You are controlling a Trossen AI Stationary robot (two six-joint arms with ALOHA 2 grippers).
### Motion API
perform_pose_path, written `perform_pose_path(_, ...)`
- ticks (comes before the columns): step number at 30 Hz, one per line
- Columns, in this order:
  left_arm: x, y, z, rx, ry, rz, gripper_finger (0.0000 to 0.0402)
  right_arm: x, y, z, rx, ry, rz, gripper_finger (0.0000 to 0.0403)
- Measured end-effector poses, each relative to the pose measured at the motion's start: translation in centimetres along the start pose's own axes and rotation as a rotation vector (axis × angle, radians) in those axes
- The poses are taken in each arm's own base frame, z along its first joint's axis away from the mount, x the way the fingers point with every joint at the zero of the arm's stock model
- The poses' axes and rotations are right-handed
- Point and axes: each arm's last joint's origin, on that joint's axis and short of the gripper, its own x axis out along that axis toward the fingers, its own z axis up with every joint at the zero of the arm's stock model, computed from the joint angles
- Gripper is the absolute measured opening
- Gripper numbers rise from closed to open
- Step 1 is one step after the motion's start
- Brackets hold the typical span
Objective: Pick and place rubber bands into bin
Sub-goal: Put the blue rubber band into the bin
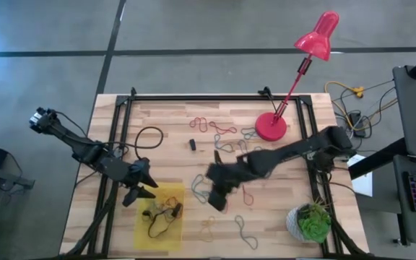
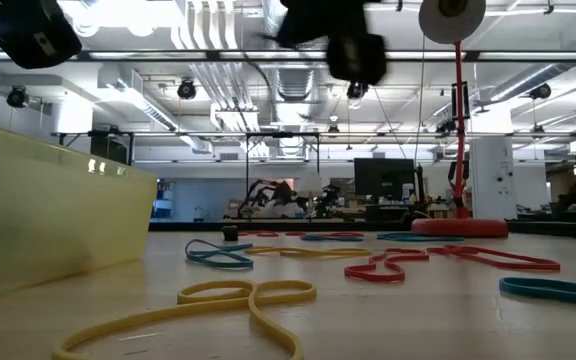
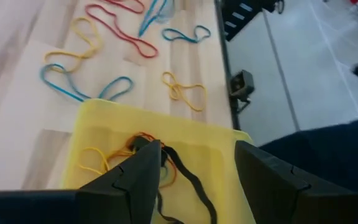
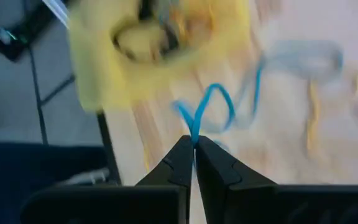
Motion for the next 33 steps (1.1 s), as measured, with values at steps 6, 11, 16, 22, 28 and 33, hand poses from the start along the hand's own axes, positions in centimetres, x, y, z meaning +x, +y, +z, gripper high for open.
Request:
perform_pose_path(6, 1.1, 0.1, 0.1, -0.006, 0.007, 0.059, 0.0190, 1.1, 0.2, 5.7, -0.065, -0.079, 0.034, 0.0008)
perform_pose_path(11, 1.6, 0.1, 0.1, 0.023, 0.014, 0.082, 0.0190, 3.4, 1.6, 9.0, -0.123, -0.076, 0.114, 0.0008)
perform_pose_path(16, 2.0, 0.4, 0.0, 0.034, -0.010, 0.158, 0.0190, 5.5, 2.7, 10.4, -0.172, 0.003, 0.101, 0.0008)
perform_pose_path(22, 2.2, 0.3, 0.2, 0.058, -0.018, 0.142, 0.0190, 7.7, 3.1, 11.7, -0.136, -0.048, 0.192, 0.0008)
perform_pose_path(28, 2.8, 0.6, -0.6, 0.063, 0.067, 0.131, 0.0190, 8.4, 2.9, 11.6, -0.091, -0.042, 0.197, 0.0009)
perform_pose_path(33, 3.5, 0.7, -0.8, 0.065, 0.100, 0.147, 0.0190, 8.8, 2.7, 11.5, -0.057, -0.034, 0.194, 0.0009)
